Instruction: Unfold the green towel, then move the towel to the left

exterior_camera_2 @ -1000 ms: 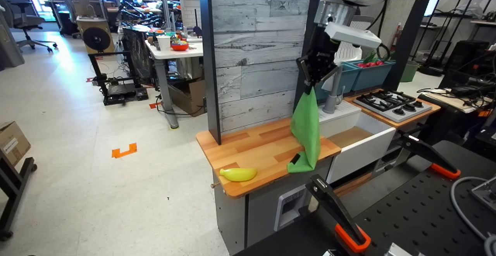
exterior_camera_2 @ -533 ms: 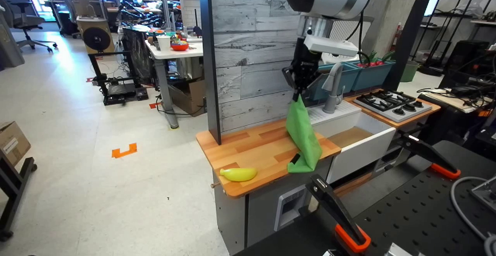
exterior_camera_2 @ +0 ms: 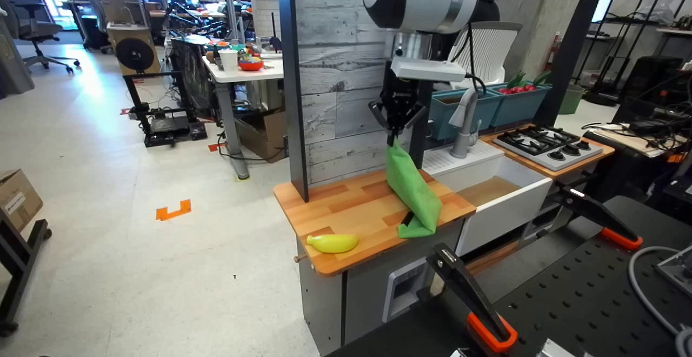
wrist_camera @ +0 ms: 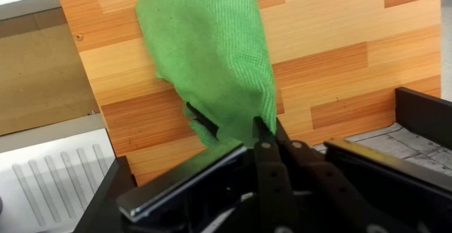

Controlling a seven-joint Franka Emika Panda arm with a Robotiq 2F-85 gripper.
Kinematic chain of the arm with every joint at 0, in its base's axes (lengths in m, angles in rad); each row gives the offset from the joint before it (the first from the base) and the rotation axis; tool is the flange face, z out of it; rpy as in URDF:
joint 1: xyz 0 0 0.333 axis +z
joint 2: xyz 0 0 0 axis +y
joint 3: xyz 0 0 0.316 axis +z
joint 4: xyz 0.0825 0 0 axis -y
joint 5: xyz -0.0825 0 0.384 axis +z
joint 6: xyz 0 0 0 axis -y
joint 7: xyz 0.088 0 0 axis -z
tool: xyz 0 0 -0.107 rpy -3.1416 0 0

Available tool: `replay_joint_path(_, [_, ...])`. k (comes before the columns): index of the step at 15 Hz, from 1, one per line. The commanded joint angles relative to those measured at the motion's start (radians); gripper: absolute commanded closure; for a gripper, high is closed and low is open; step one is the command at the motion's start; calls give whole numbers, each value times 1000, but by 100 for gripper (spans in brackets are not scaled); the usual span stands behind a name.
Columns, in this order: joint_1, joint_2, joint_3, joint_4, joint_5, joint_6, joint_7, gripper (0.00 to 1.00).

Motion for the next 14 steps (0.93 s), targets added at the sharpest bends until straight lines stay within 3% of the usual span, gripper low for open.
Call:
replay_joint_path(1, [29,105,-15,136,-25,-63,29,100])
replay_joint_path(11, [31,288,4,269,-10,-17,26,100])
replay_joint_path(12, [32,294,-2,278,-13,-24,29,73])
replay_joint_path(14, [31,304,-4,293,-14,-33,32,66])
